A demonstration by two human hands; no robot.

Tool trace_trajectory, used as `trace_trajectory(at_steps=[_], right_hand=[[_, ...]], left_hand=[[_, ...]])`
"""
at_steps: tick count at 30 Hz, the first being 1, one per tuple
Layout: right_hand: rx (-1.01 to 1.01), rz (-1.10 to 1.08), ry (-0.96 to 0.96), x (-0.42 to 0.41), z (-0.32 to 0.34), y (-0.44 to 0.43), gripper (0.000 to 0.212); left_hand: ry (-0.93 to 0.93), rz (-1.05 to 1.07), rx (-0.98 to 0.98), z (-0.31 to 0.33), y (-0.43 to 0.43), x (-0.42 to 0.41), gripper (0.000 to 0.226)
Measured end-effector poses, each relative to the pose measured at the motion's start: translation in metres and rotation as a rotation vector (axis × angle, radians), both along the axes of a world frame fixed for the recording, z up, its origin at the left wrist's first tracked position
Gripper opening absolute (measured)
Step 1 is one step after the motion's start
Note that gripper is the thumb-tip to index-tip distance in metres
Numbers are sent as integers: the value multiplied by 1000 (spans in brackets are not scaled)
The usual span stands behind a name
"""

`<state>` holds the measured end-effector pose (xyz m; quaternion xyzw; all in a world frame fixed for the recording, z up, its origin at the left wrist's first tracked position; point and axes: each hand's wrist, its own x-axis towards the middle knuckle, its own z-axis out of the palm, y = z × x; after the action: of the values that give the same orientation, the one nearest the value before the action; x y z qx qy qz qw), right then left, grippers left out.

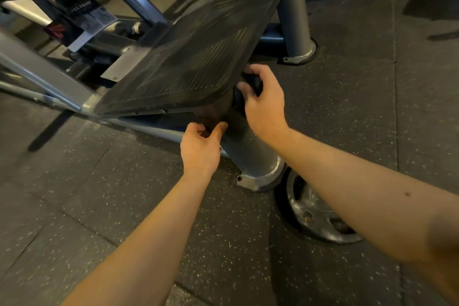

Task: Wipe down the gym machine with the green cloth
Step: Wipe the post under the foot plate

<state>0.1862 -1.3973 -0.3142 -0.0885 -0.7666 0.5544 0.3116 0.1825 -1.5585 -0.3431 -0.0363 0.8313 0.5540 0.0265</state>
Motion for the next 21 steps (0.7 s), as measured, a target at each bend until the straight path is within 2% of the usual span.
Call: trace_trajectory(at_steps=[3,8,10,13,17,19,21], right_hand=[[3,-23,-102,12,-45,4,28],[104,-41,-629,55,-141,21,16],[64,-56,-705,60,-147,22,17],[56,-87,-562,46,-115,20,16],[45,-53,-194,29,-64,10,14],[56,-33,-107,29,-63,6,20],[25,-28,-110,32,-74,4,26]], left_hand=[[3,-5,-9,-1,0,-2,38],[32,17,-27,-6,4,0,33],[33,25,-29,-7,8,1,34],[44,26,-21,-9,8,0,35],[88,18,-28,-12,7,1,34],[106,12,-37,-14,8,2,34],[112,19,-42,-15,8,2,34]])
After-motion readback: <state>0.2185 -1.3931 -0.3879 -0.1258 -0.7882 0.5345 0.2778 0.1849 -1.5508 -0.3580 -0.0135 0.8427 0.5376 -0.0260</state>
